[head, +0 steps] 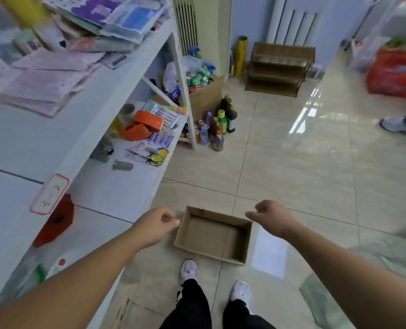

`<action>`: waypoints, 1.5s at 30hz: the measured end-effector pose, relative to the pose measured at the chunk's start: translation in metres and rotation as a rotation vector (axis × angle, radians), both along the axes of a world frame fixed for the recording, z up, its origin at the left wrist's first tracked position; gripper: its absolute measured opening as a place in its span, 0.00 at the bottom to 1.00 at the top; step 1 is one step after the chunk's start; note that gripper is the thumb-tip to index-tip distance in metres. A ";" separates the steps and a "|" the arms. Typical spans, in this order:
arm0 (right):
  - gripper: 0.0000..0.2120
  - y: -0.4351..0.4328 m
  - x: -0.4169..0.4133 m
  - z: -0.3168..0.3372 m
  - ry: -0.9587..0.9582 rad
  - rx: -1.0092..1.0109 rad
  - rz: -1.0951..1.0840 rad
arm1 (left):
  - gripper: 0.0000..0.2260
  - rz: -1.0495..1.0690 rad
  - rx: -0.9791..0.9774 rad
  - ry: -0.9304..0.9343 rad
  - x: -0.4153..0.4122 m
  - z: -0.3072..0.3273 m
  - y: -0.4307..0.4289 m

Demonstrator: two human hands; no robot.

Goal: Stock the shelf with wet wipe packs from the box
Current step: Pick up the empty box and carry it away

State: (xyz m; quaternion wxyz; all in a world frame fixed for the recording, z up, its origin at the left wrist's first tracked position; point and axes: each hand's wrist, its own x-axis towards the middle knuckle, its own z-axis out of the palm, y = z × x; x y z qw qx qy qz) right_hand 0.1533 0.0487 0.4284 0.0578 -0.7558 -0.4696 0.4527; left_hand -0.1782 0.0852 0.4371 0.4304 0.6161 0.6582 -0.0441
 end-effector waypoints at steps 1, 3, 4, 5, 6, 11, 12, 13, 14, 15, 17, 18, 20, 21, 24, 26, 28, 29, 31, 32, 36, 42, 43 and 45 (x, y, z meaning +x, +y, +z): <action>0.23 -0.002 0.000 -0.007 0.007 -0.021 -0.025 | 0.15 -0.018 -0.031 0.014 0.000 -0.007 0.007; 0.17 -0.005 0.000 -0.024 -0.009 -0.059 -0.078 | 0.15 -0.050 -0.084 0.039 -0.004 -0.026 0.021; 0.16 -0.005 -0.002 -0.034 -0.018 -0.077 -0.098 | 0.15 -0.062 -0.110 0.053 -0.008 -0.036 0.028; 0.17 -0.004 -0.002 -0.046 -0.022 -0.104 -0.116 | 0.14 -0.071 -0.132 0.063 -0.013 -0.049 0.036; 0.16 -0.003 -0.003 -0.060 -0.038 -0.138 -0.132 | 0.14 -0.081 -0.153 0.076 -0.018 -0.064 0.044; 0.32 -0.009 -0.005 -0.150 -0.085 -0.237 -0.210 | 0.14 -0.141 -0.278 0.123 -0.037 -0.161 0.076; 0.33 -0.011 -0.005 -0.171 -0.094 -0.256 -0.222 | 0.15 -0.145 -0.290 0.141 -0.040 -0.182 0.080; 0.33 -0.012 -0.004 -0.192 -0.103 -0.271 -0.238 | 0.14 -0.151 -0.300 0.153 -0.042 -0.203 0.083; 0.33 -0.014 -0.003 -0.211 -0.111 -0.291 -0.253 | 0.13 -0.151 -0.312 0.162 -0.044 -0.223 0.084; 0.33 -0.016 -0.003 -0.231 -0.119 -0.303 -0.266 | 0.11 -0.146 -0.321 0.165 -0.045 -0.242 0.085; 0.32 -0.020 -0.002 -0.272 -0.148 -0.327 -0.261 | 0.09 -0.128 -0.344 0.159 -0.047 -0.283 0.086; 0.31 -0.021 0.000 -0.292 -0.161 -0.339 -0.249 | 0.11 -0.118 -0.359 0.160 -0.049 -0.306 0.086; 0.29 -0.024 0.001 -0.331 -0.174 -0.357 -0.218 | 0.18 -0.106 -0.366 0.176 -0.053 -0.352 0.085; 0.28 -0.026 0.001 -0.350 -0.177 -0.363 -0.216 | 0.21 -0.091 -0.372 0.188 -0.057 -0.375 0.083; 0.27 -0.031 0.003 -0.409 -0.177 -0.391 -0.234 | 0.23 -0.053 -0.413 0.212 -0.058 -0.435 0.080; 0.29 -0.035 0.002 -0.445 -0.173 -0.405 -0.250 | 0.26 -0.050 -0.405 0.242 -0.053 -0.465 0.078; 0.31 -0.041 0.000 -0.478 -0.180 -0.427 -0.272 | 0.32 -0.032 -0.386 0.268 -0.050 -0.495 0.078; 0.31 -0.044 -0.001 -0.493 -0.181 -0.441 -0.280 | 0.35 -0.028 -0.380 0.281 -0.048 -0.508 0.080; 0.30 -0.047 -0.003 -0.521 -0.183 -0.472 -0.284 | 0.39 -0.026 -0.373 0.323 -0.050 -0.536 0.083; 0.29 -0.048 -0.005 -0.534 -0.176 -0.485 -0.283 | 0.38 -0.010 -0.375 0.322 -0.051 -0.549 0.083; 0.19 -0.053 -0.009 -0.575 -0.116 -0.468 -0.337 | 0.20 0.053 -0.377 0.273 -0.048 -0.588 0.078; 0.06 -0.068 -0.007 -0.600 -0.114 -0.379 -0.427 | 0.12 0.182 -0.314 0.285 -0.066 -0.611 0.071; 0.06 -0.069 -0.006 -0.600 -0.125 -0.371 -0.434 | 0.12 0.167 -0.302 0.283 -0.066 -0.608 0.069; 0.06 -0.069 -0.003 -0.593 -0.135 -0.358 -0.456 | 0.08 0.164 -0.290 0.266 -0.060 -0.598 0.065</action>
